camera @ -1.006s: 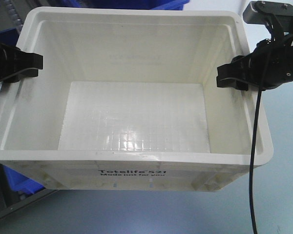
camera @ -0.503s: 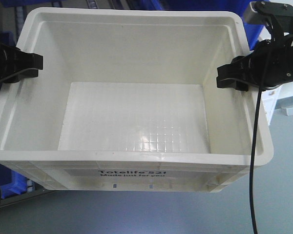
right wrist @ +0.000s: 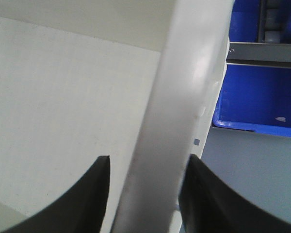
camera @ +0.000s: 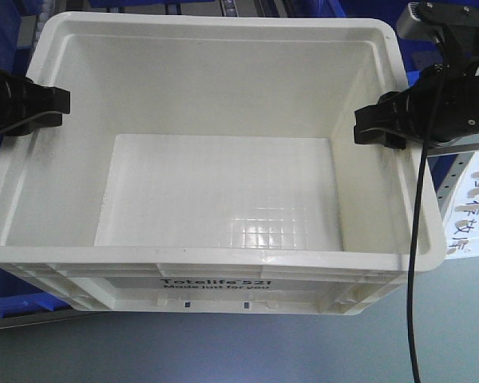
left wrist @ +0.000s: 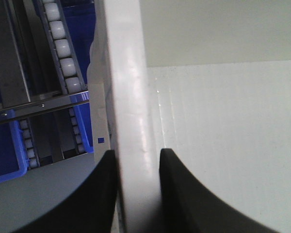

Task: Move bin from left to right shelf

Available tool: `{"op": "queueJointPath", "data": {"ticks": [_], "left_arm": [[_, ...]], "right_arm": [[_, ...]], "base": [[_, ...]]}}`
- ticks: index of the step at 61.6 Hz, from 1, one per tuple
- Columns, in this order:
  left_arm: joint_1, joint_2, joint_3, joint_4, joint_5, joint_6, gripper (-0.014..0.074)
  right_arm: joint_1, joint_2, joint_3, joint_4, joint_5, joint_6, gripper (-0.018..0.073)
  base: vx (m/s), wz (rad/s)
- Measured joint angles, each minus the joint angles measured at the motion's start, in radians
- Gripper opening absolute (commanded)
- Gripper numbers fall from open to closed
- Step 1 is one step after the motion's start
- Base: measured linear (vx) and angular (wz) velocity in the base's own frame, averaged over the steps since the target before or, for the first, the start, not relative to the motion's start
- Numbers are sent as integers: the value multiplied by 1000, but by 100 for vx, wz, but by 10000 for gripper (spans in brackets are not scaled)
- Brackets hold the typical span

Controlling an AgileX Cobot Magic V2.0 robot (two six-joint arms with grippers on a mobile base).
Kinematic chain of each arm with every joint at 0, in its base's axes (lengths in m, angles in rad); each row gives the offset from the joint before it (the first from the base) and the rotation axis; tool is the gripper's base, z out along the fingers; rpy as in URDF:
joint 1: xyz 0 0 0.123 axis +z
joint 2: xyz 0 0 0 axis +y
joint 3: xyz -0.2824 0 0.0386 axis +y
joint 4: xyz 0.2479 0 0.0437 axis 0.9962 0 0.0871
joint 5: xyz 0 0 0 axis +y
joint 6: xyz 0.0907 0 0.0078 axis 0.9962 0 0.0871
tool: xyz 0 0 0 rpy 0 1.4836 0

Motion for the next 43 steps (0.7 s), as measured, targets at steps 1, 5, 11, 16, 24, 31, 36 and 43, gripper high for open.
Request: {"op": "queueJointPath", "data": {"ticks": [1, 5, 11, 16, 24, 31, 36, 43], "left_arm": [[0, 0, 0, 0, 0, 0, -8], [0, 0, 0, 0, 1, 0, -8], [0, 0, 0, 0, 1, -1, -8], [0, 0, 0, 0, 1, -1, -8], [0, 0, 0, 0, 3, -1, -8], [0, 0, 0, 0, 4, -1, -8], [0, 0, 0, 0, 4, -1, -8], [0, 0, 0, 0, 4, -2, -8]], "right_arm": [[0, 0, 0, 0, 0, 0, -4], [0, 0, 0, 0, 0, 0, -4], [0, 0, 0, 0, 0, 0, -4], [0, 0, 0, 0, 1, 0, -4], [0, 0, 0, 0, 2, 0, -4], [0, 0, 0, 0, 3, 0, -4], [0, 0, 0, 0, 3, 0, -4], [0, 0, 0, 0, 3, 0, -4]], "base": [[11, 22], [11, 20], [12, 16], [13, 12], [14, 9], [17, 7], [18, 7], [19, 9]]}}
